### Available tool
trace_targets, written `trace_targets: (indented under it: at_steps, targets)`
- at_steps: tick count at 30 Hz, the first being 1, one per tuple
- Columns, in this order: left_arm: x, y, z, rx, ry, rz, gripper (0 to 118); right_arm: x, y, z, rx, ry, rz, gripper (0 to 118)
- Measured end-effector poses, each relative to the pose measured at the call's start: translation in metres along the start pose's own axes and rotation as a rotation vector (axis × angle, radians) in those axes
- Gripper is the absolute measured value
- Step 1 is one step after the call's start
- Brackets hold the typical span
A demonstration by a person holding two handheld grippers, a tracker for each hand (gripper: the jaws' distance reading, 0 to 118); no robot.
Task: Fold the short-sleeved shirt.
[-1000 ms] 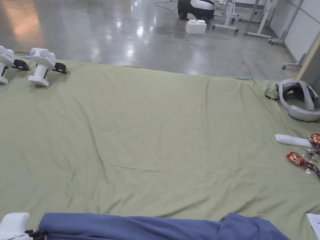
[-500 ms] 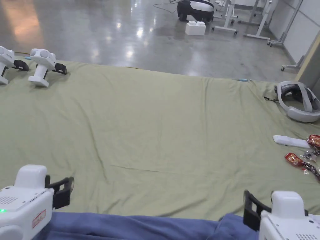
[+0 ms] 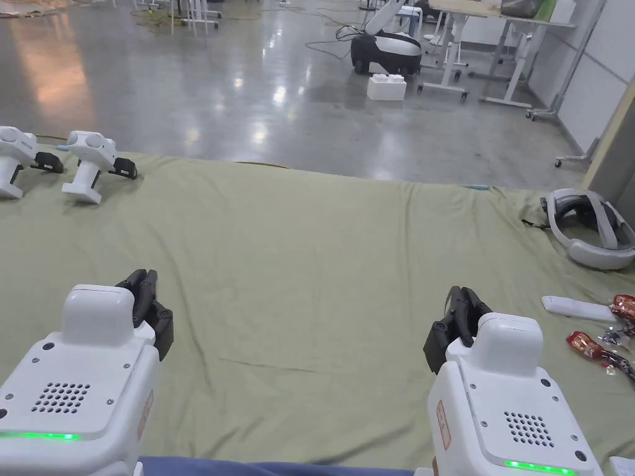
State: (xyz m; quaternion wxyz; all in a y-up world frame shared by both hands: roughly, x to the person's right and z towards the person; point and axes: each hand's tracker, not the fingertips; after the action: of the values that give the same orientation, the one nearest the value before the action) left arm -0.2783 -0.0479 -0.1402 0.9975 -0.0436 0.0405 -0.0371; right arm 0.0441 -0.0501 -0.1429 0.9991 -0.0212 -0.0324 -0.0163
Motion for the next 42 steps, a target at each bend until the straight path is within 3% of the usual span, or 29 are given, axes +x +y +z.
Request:
trace_targets:
  at_steps: [4, 8, 19, 23, 26, 27, 29, 30, 36, 42]
  targets:
    - [-0.010, 0.001, -0.001, -0.011, -0.030, 0.029, 2, -0.007, 0.001, -0.004, -0.007, -0.018, 0.044, 6]
    - [-0.027, -0.005, -0.001, -0.083, -0.063, 0.027, 2, -0.008, 0.000, -0.005, -0.016, -0.010, 0.037, 6]
    - [-0.141, -0.080, -0.017, -0.663, -0.306, 0.265, 2, -0.007, -0.019, -0.012, -0.111, 0.024, 0.062, 6]
    - [-0.164, -0.118, -0.022, -0.778, -0.287, 0.236, 2, -0.008, -0.028, -0.013, -0.145, 0.028, 0.077, 6]
    - [-0.182, -0.142, -0.025, -0.830, -0.320, 0.352, 3, -0.008, -0.033, -0.013, -0.176, 0.037, 0.095, 6]
    - [-0.186, -0.148, -0.025, -0.842, -0.321, 0.394, 14, -0.008, -0.036, -0.013, -0.185, 0.041, 0.105, 6]
    - [-0.193, -0.159, -0.027, -0.874, -0.317, 0.462, 59, -0.009, -0.039, -0.013, -0.200, 0.040, 0.120, 6]
    - [-0.194, -0.165, -0.028, -0.897, -0.332, 0.495, 76, -0.008, -0.041, -0.013, -0.206, 0.041, 0.123, 6]
    - [-0.202, -0.190, -0.029, -0.916, -0.438, 0.692, 76, -0.007, -0.047, -0.011, -0.241, 0.040, 0.134, 6]
    - [-0.197, -0.222, -0.038, -0.997, -0.527, 0.794, 77, -0.007, -0.051, -0.008, -0.259, 0.044, 0.140, 6]
